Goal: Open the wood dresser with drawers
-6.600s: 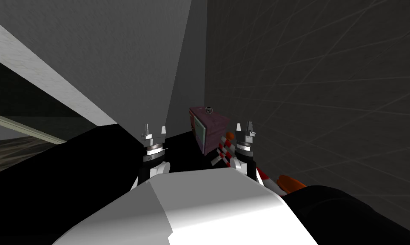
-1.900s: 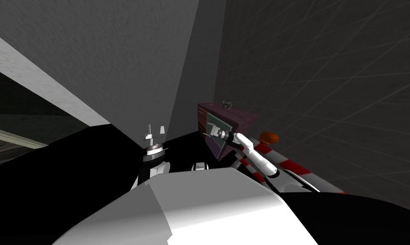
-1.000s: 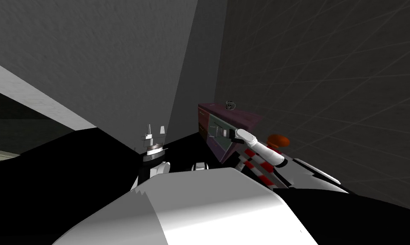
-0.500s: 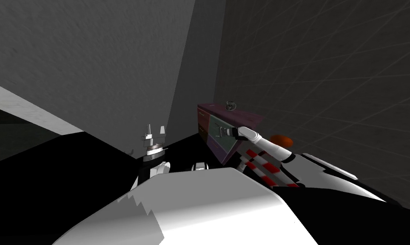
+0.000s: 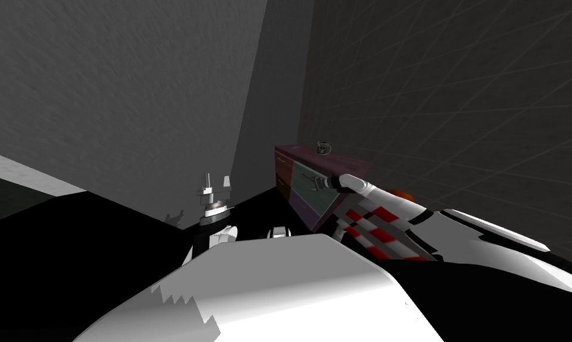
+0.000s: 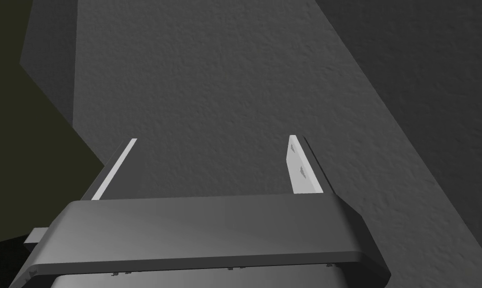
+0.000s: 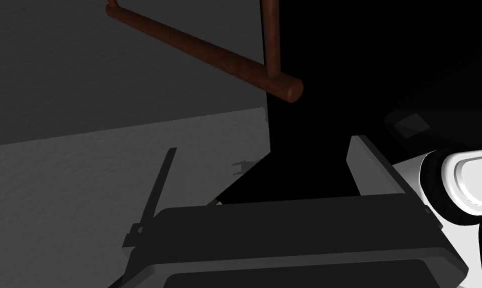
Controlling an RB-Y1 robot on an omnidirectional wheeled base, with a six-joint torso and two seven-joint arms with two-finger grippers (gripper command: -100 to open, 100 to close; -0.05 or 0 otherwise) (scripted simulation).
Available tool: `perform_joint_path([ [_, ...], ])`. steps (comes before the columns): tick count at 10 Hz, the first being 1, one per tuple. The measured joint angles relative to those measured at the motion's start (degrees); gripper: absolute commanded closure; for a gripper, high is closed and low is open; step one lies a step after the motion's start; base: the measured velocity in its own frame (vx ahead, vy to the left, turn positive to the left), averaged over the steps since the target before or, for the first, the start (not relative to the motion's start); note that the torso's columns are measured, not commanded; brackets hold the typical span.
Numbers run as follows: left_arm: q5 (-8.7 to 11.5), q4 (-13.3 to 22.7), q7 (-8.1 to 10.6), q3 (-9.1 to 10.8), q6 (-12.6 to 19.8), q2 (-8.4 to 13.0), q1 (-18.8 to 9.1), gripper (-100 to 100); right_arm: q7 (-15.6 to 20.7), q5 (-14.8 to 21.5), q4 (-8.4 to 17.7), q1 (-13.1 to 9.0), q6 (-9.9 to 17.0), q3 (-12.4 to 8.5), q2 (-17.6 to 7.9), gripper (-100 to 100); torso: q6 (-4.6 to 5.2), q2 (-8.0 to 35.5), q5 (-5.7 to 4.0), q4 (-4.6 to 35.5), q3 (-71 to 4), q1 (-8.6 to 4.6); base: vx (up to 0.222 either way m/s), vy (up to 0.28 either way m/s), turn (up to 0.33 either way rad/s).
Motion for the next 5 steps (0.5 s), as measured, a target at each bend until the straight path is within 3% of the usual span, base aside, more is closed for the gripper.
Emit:
perform_joint_path([
  [2,0.0,0.0,0.00,0.00,0.0,0.0,0.0,0,-0.6,2.3,0.5,-0.2,0.0,1.0,-2.8,-100,0.00,0.0,0.01,0.0,0.0,0.00,0.053,0.034,-0.048],
  [5,0.0,0.0,0.00,0.00,0.0,0.0,0.0,0,0.2,3.7,3.0,-1.4,-1.3,2.1,-3.9,-100,0.04,-0.1,0.01,0.0,-0.1,-0.21,0.018,0.028,-0.014],
])
